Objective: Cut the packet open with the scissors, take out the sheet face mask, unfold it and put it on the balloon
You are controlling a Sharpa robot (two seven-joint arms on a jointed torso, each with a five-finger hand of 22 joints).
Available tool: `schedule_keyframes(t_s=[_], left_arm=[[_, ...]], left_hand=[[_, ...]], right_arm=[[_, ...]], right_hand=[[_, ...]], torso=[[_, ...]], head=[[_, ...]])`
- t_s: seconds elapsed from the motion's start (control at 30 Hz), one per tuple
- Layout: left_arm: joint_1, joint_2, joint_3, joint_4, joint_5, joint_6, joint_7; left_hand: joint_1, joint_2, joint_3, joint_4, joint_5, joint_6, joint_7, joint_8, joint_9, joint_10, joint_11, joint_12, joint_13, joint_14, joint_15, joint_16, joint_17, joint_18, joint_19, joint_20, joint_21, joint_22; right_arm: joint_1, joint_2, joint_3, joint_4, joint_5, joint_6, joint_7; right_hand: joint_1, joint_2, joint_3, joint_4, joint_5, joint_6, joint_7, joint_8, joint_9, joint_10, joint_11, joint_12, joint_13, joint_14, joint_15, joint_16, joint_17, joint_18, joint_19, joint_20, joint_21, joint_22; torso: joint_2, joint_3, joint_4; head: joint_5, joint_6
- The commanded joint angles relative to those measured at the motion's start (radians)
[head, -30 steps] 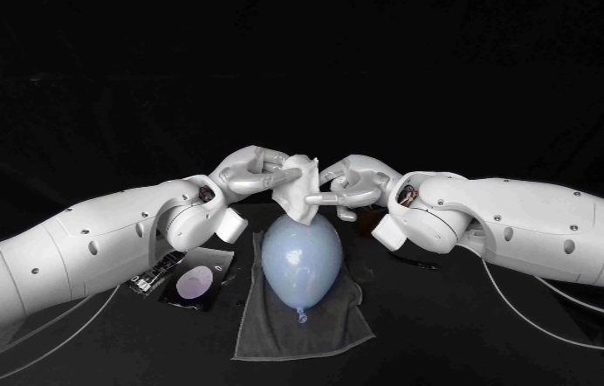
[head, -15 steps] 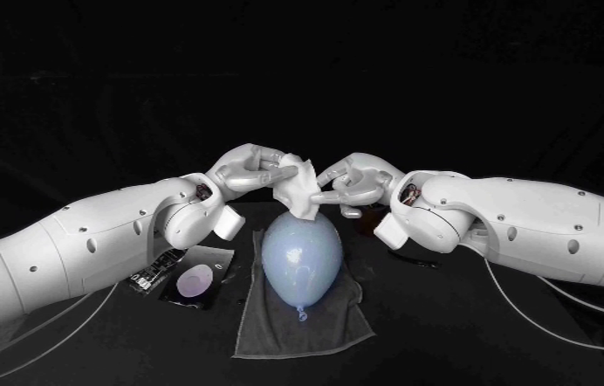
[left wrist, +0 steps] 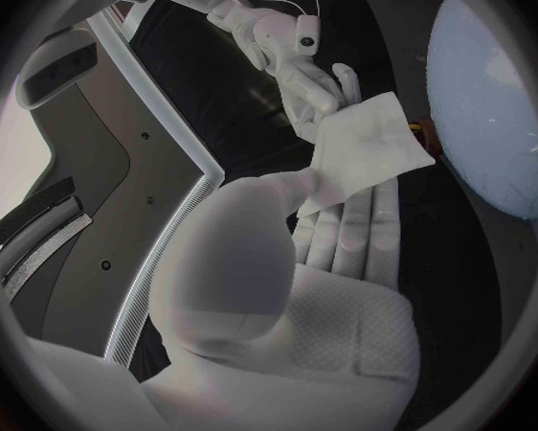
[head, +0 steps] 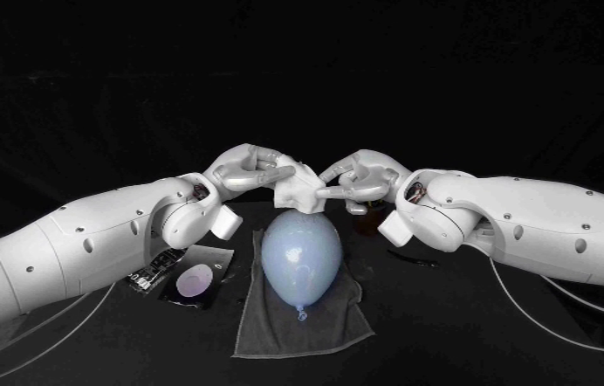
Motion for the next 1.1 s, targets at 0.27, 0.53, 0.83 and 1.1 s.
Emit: schedule_keyframes(t_s=[0.27, 0.53, 0.83, 1.1], left_arm=[[0.002, -0.001, 0.002, -0.002, 0.007, -0.005, 0.006], [0.002, -0.002, 0.002, -0.002, 0.010, -0.010, 0.013], [0.002, -0.003, 0.002, -0.001, 0.023, -0.006, 0.028], [0.001, -0.004, 0.002, 0.001, 0.030, 0.035, 0.039]], left_hand=[[-0.005, 0.010, -0.001, -0.006, 0.003, 0.004, -0.003, 0.003, 0.070, 0.004, -0.002, 0.002, 0.001, 0.011, -0.003, 0.008, 0.007, 0.011, 0.008, -0.005, 0.009, 0.004], [-0.007, 0.014, 0.001, -0.008, 0.003, 0.003, -0.007, 0.001, 0.073, 0.000, -0.002, 0.001, 0.000, 0.016, -0.005, 0.021, 0.022, 0.011, 0.012, -0.009, 0.022, 0.011], [-0.011, 0.020, 0.003, -0.010, 0.003, 0.000, -0.014, -0.001, 0.080, -0.009, -0.001, 0.000, 0.000, 0.021, -0.007, 0.045, 0.047, 0.010, 0.015, -0.016, 0.043, 0.024], [-0.014, 0.025, 0.008, -0.008, 0.003, -0.004, -0.022, -0.005, 0.087, -0.022, 0.004, 0.000, 0.000, 0.002, -0.003, 0.060, 0.068, 0.006, 0.001, -0.016, 0.056, 0.032]], right_arm=[[-0.001, -0.005, 0.000, 0.001, 0.027, -0.004, 0.014], [-0.003, -0.010, 0.000, -0.001, 0.054, -0.005, 0.013], [-0.008, -0.014, 0.000, -0.002, 0.084, 0.008, 0.012], [-0.009, -0.019, 0.000, -0.002, 0.106, 0.021, 0.014]], right_hand=[[-0.040, -0.002, 0.016, -0.001, -0.001, -0.020, 0.002, 0.010, 0.004, 0.027, -0.007, 0.002, 0.153, 0.083, -0.004, 0.004, 0.190, 0.007, 0.001, -0.004, -0.004, 0.007], [-0.076, -0.023, 0.022, -0.005, -0.001, -0.064, 0.024, -0.014, -0.011, 0.021, 0.010, -0.004, 0.148, 0.081, 0.009, 0.002, 0.183, 0.007, -0.004, 0.003, -0.016, 0.004], [-0.145, -0.057, -0.006, 0.021, -0.001, -0.097, 0.048, -0.045, -0.037, 0.009, 0.033, -0.016, 0.138, 0.076, 0.029, -0.002, 0.169, 0.010, -0.015, 0.020, -0.039, -0.004], [-0.155, -0.065, -0.015, 0.025, -0.001, -0.097, 0.049, -0.049, -0.041, 0.008, 0.034, -0.016, 0.137, 0.075, 0.031, -0.003, 0.167, 0.011, -0.018, 0.023, -0.044, -0.006]], torso=[[0.000, -0.0003, 0.0003], [0.000, -0.0005, 0.0003], [0.000, -0.0002, -0.0001], [0.000, -0.0007, -0.0004]], head=[[-0.001, -0.001], [-0.001, -0.001], [0.000, -0.001], [0.000, 0.000]])
